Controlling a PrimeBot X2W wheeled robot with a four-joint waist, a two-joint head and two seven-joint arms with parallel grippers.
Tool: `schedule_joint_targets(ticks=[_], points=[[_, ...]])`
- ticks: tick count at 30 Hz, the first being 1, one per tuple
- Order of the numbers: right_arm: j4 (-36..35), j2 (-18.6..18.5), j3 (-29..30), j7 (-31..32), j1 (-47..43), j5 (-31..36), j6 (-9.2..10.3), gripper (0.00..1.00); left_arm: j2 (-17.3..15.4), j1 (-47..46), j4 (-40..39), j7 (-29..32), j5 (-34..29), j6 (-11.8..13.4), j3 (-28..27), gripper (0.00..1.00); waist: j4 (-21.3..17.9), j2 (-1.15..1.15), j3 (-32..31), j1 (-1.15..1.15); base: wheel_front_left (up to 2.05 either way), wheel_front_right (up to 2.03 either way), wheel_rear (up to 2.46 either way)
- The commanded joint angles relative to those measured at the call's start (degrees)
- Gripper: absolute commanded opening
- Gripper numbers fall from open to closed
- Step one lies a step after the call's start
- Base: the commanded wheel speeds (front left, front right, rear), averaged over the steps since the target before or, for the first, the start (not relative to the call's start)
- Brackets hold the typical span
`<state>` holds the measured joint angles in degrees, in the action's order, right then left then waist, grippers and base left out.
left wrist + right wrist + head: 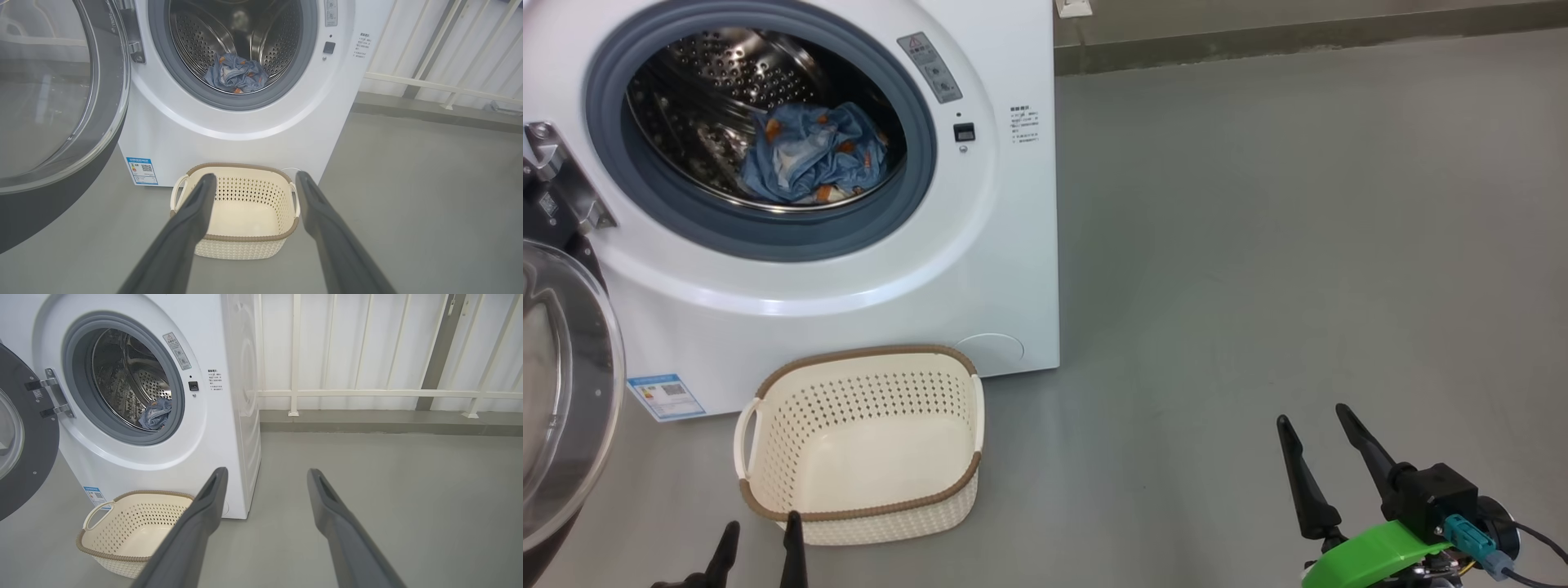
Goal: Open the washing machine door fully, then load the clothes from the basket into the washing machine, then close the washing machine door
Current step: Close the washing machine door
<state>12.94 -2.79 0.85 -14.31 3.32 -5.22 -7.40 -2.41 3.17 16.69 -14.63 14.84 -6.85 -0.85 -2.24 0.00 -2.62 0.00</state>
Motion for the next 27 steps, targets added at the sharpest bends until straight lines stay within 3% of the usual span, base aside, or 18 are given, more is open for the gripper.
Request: schedule_joint_targets(ticks=[1,27], points=[[-1.19,-0.09,-1.61,-0.69,1.4,-0.32,-0.09,1.0,-0.47,-2.38,-1.46,-0.37,-0.65,-0.19,-1.78,1.0,-0.02,0.0,-0.01,0.0,0.0,0.0,0.0],[-0.79,-0.09,-1.99,-0.69,1.4,-0.17,-0.09,1.0,-0.47,-2.28,-1.12,-0.37,-0.52,0.43,-1.47,1.0,0.05,0.0,-0.23,0.0,0.0,0.0,0.0]])
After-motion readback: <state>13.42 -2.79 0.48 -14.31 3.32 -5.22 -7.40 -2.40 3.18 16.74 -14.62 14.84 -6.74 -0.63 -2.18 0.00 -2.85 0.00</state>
